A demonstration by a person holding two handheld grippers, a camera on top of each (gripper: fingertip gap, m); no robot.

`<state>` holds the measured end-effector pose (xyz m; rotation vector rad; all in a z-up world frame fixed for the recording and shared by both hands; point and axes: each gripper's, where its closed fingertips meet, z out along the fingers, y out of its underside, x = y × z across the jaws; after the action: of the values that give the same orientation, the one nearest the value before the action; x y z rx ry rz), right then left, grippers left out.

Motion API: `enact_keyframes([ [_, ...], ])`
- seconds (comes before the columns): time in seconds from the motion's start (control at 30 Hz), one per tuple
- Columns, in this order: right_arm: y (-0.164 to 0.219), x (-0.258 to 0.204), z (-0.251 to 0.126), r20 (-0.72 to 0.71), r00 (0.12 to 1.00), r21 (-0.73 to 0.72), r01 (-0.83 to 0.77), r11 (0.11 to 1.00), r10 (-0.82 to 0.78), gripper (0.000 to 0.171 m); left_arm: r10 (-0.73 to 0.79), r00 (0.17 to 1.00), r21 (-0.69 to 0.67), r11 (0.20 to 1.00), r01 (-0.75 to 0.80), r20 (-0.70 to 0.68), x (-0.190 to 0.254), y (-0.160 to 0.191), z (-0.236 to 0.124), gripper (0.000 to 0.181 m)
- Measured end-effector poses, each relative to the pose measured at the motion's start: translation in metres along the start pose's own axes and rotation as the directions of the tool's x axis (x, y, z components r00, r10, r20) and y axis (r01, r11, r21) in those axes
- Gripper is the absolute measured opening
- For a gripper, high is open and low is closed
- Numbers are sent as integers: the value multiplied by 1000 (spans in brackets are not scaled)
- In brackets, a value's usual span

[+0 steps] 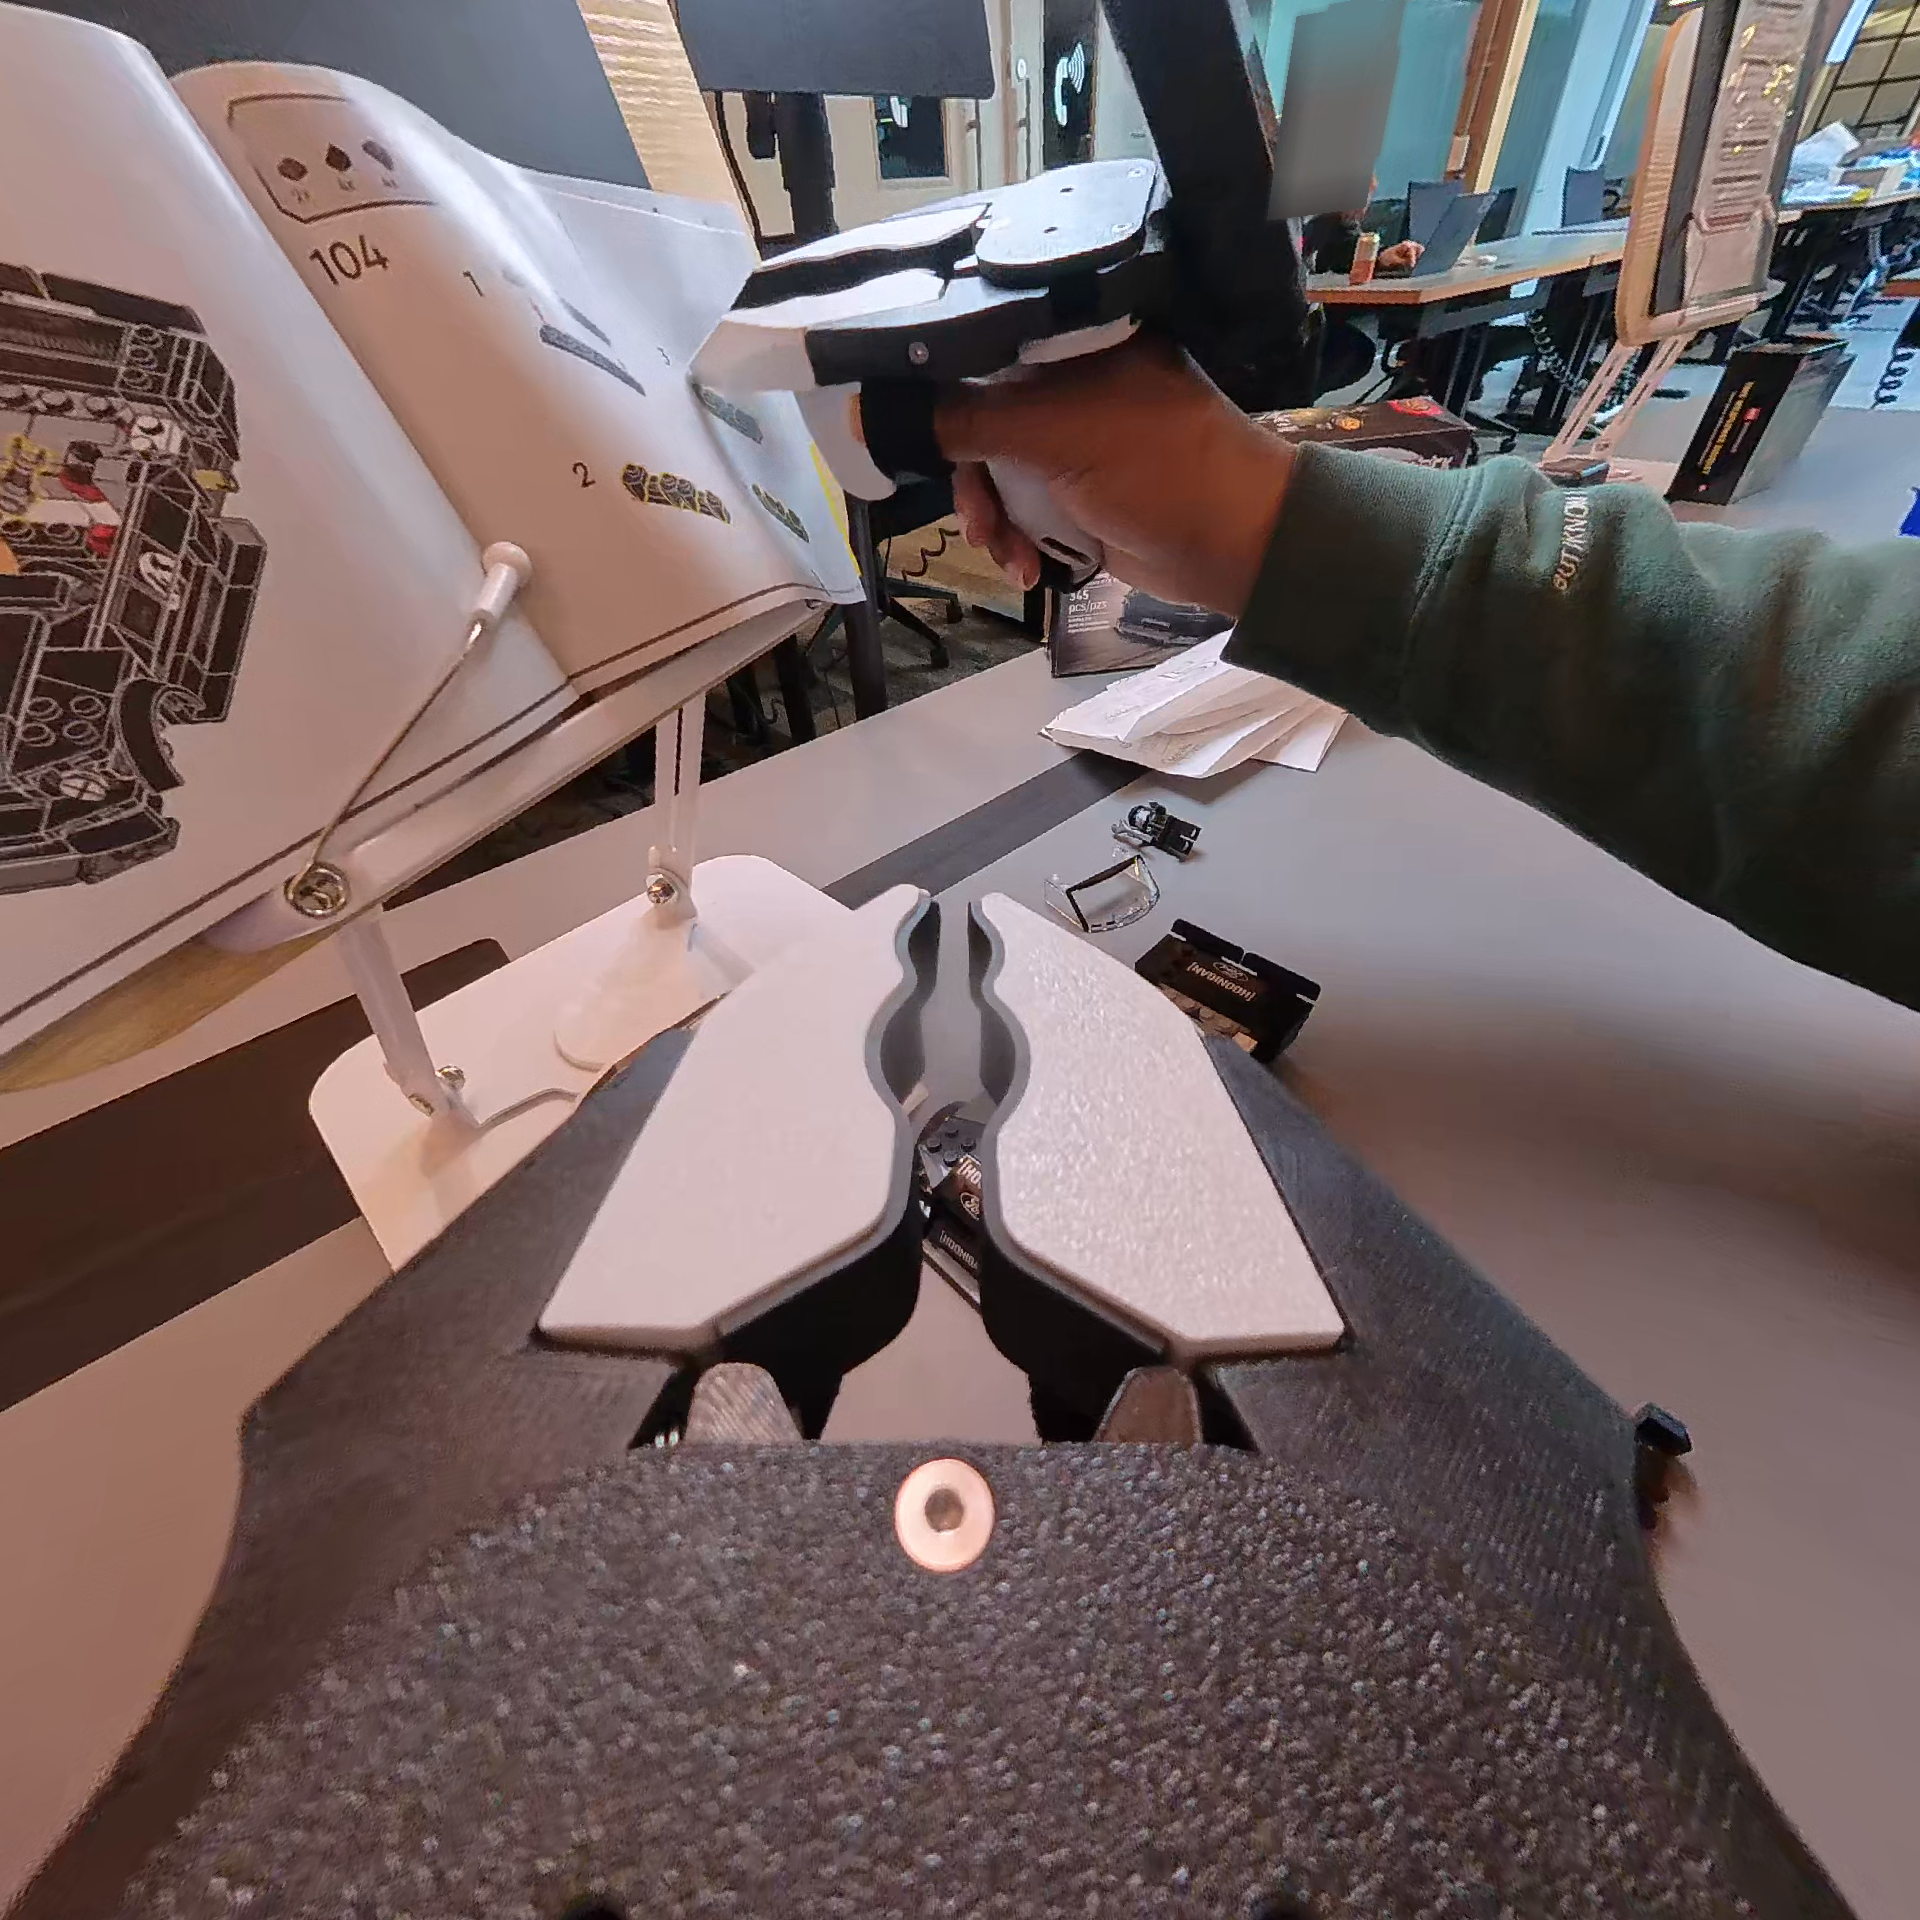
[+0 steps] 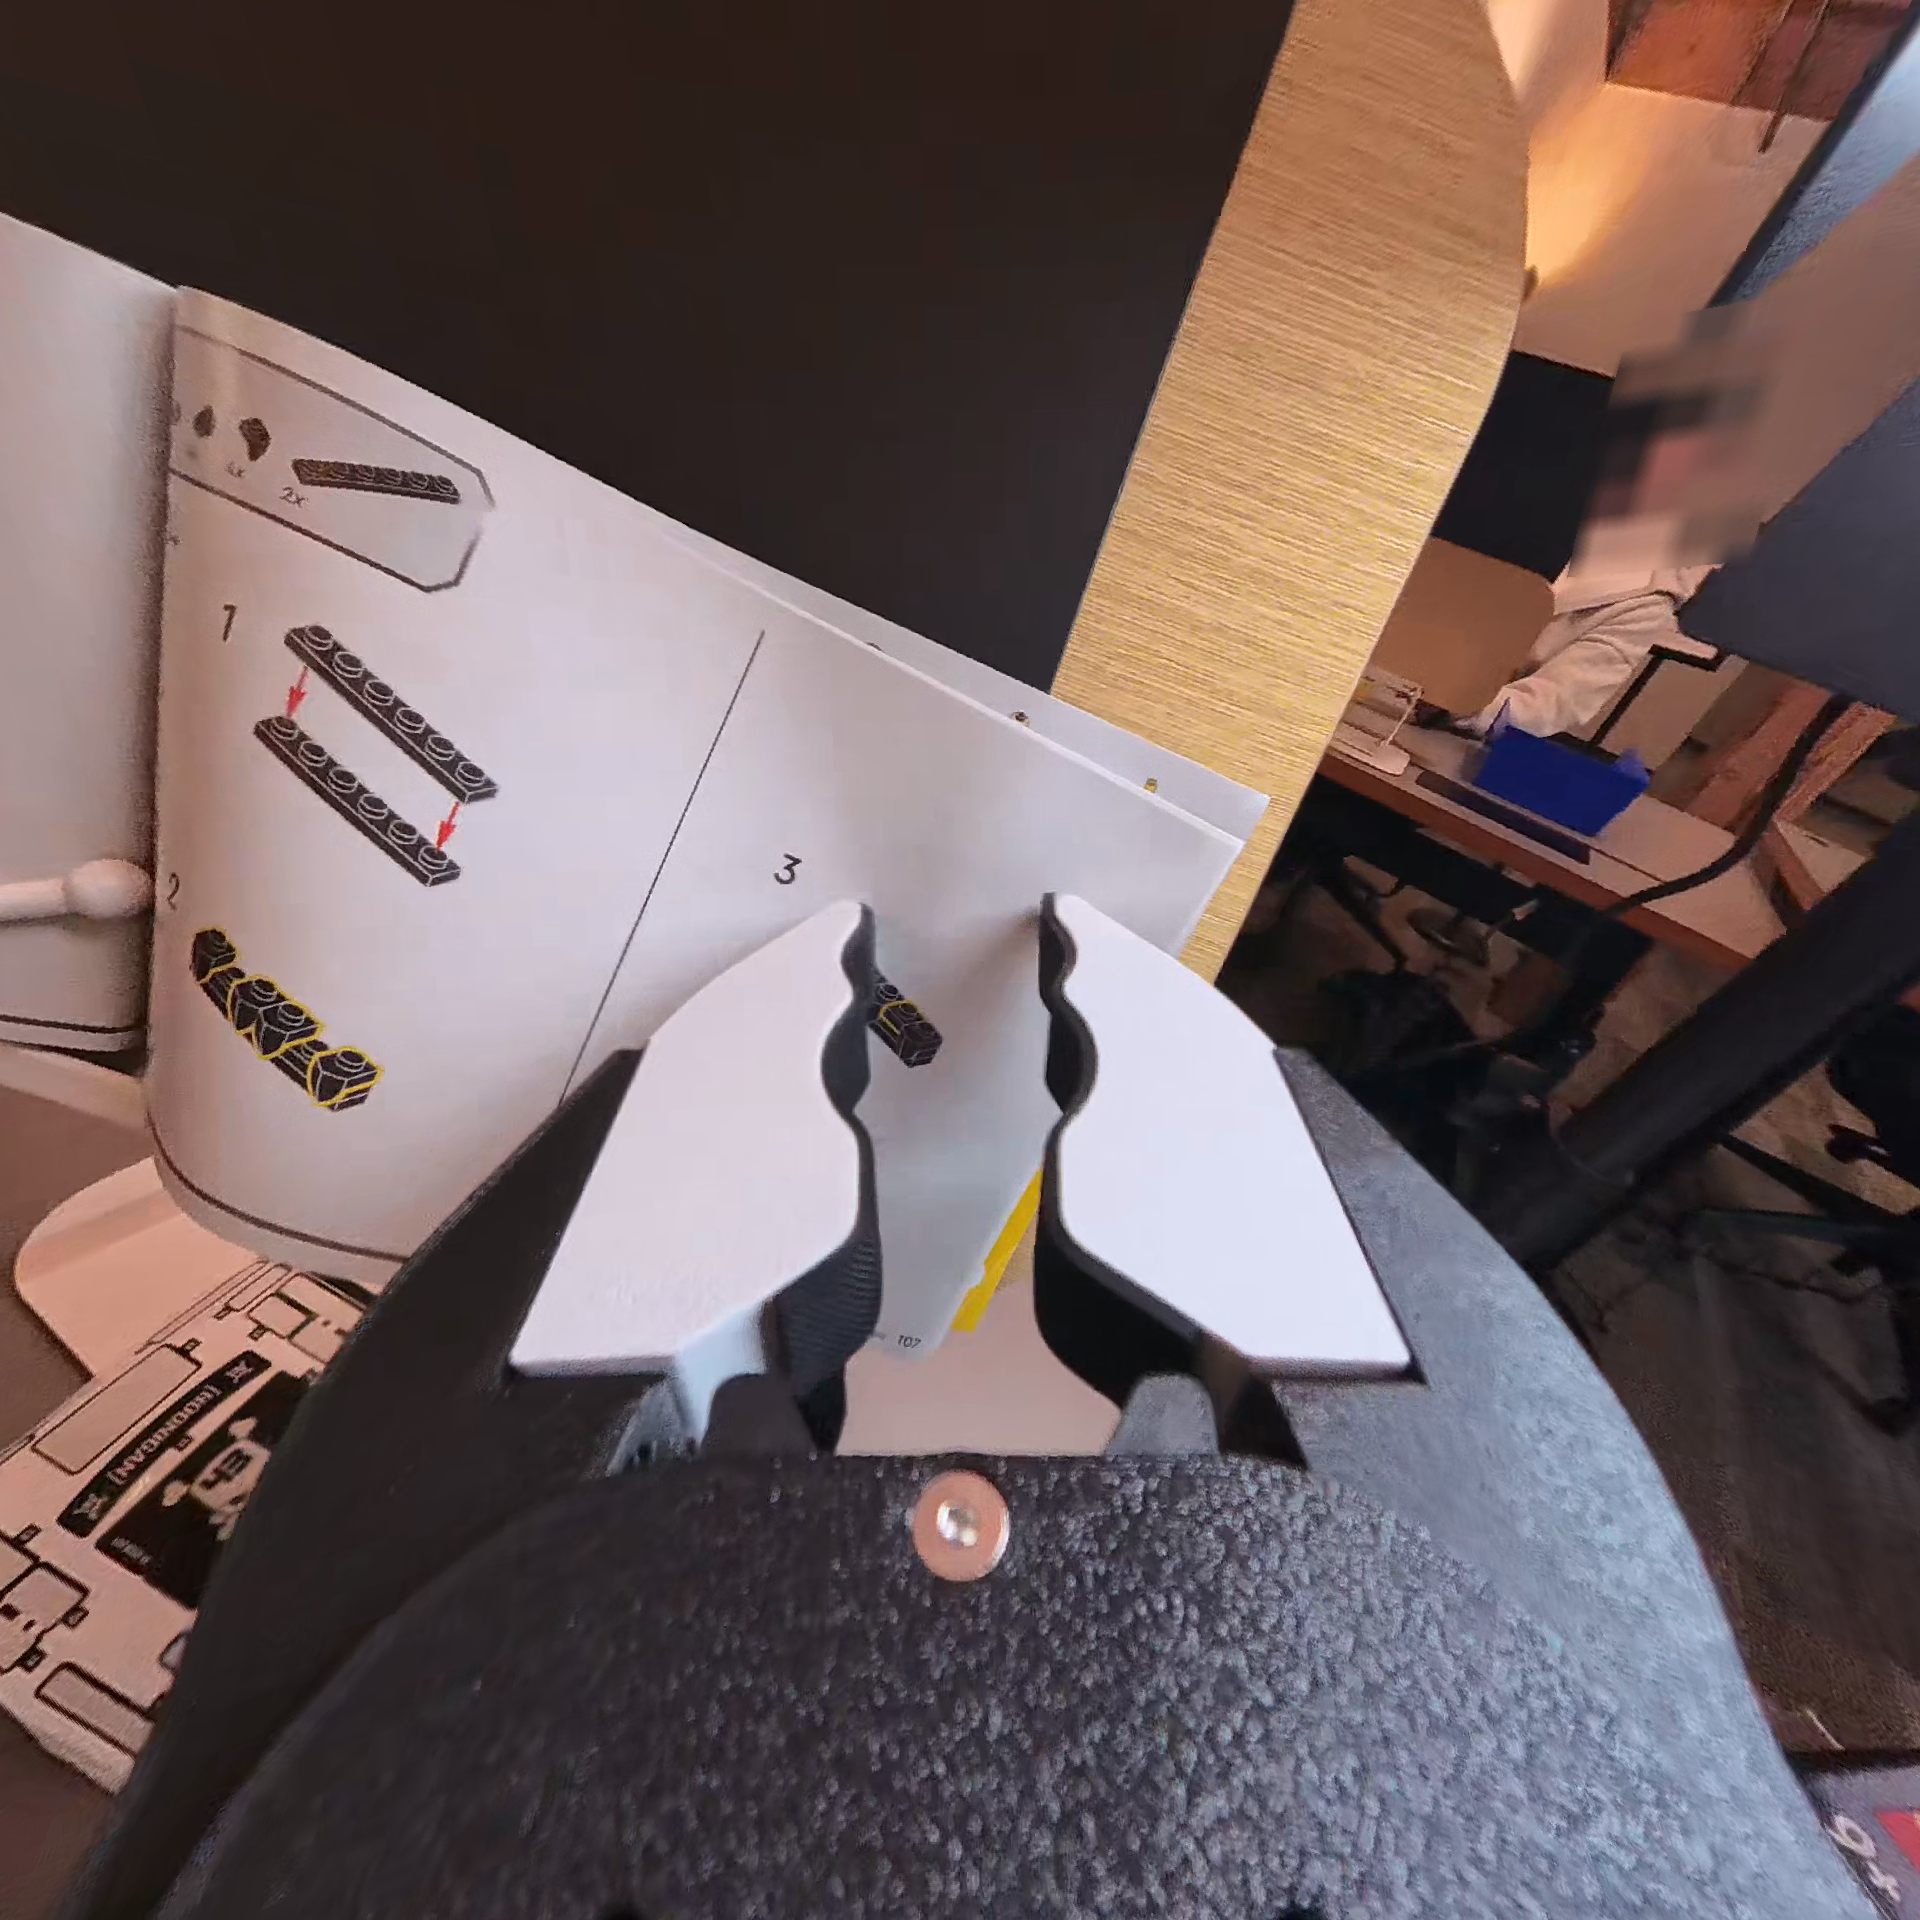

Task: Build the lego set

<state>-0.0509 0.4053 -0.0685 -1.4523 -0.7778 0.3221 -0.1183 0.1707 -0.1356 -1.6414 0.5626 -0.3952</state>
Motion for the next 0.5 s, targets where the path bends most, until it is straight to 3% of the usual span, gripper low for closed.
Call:
enact_keyframes([
  [0.1, 2, 0, -1, 14, 1000, -15, 12, 1000, -12, 1, -1, 1000, -5, 1000, 1, -2, 0, 3, 1, 5],
  [0.27, -1, 2, -6, -2, 999, 3, 44, 999, -44, 0, 4, 1000, -13, 1000, -4, -3, 2, 5, 3, 5],
  [0.3, -4, 5, -9, -15, 999, 24, 35, 999, -35, 5, 6, 1000, -13, 1000, -6, -1, 2, 5, 3, 5],
  [0.4, -8, 6, -13, 21, 999, 55, -43, 998, 42, 63, 36, 999, -26, 999, -35, 35, -7, 1, 5, 7],
  [0.43, -7, 5, -13, 45, 996, 45, -79, 996, 77, 71, 62, 996, -40, 997, -60, 66, -14, -3, 7, 9],
  [0.5, -6, 5, -17, 70, 990, 54, -125, 991, 121, 72, 159, 977, -94, 985, -147, 141, -35, -16, 13, 16],
])
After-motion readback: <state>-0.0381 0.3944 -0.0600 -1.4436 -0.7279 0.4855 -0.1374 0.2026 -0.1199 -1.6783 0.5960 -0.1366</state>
